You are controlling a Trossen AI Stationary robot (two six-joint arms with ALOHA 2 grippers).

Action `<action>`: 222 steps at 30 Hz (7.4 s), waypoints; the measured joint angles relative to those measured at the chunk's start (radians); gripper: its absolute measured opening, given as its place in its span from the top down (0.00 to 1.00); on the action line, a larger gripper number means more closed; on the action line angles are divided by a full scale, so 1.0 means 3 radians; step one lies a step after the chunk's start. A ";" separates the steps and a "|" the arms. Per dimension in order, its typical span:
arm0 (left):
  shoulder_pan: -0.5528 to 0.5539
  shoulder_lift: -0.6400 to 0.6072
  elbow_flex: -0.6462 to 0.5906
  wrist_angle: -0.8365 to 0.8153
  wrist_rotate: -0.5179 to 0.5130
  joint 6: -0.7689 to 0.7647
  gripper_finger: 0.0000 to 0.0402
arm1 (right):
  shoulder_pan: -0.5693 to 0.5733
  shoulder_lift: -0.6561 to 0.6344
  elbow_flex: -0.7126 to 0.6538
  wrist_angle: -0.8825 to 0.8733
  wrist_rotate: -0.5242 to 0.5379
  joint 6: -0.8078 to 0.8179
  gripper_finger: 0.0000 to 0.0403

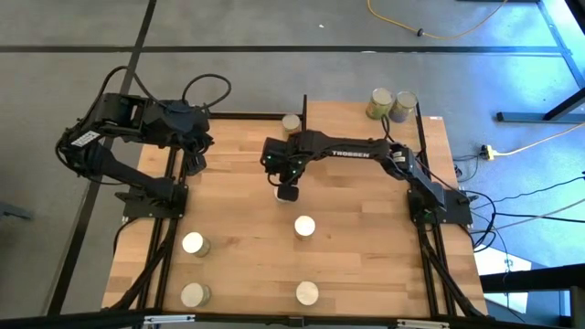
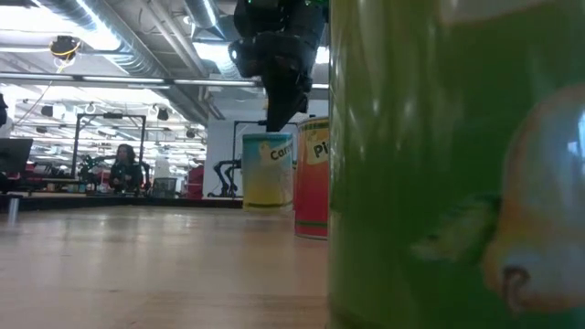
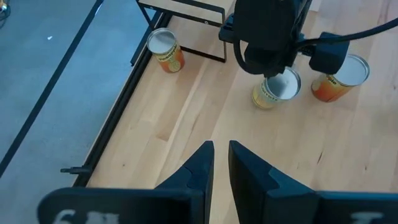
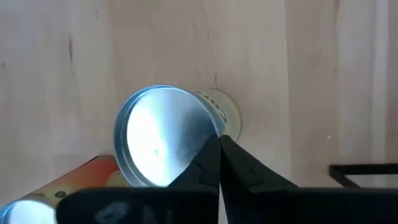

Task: Pick and place cans onto a shelf
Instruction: Put the canned carrots on the shelf

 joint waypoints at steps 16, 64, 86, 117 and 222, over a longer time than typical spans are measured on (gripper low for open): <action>0.0000 0.0000 0.0000 0.0000 -0.0001 0.0004 0.90 | -0.0168 -0.0098 0.0573 -0.0572 -0.0030 -0.0173 1.00; 0.0267 0.0001 0.0000 0.0000 -0.0007 0.0166 0.90 | -0.1403 -0.1080 0.0363 -0.1282 0.0418 0.0204 1.00; 0.0289 0.0001 0.0000 0.0000 0.0017 0.0347 0.90 | -0.1493 -0.1083 0.0038 -0.1278 0.0594 0.0365 0.94; 0.0329 0.0102 0.0003 0.0000 -0.0020 0.0309 0.90 | -0.0832 -0.1203 0.0495 -0.1278 -0.0259 -0.0716 0.99; 0.0790 0.0211 0.0001 0.0000 0.0203 0.0667 0.90 | -0.1164 -0.1223 -0.0898 -0.0309 0.1523 -0.0511 1.00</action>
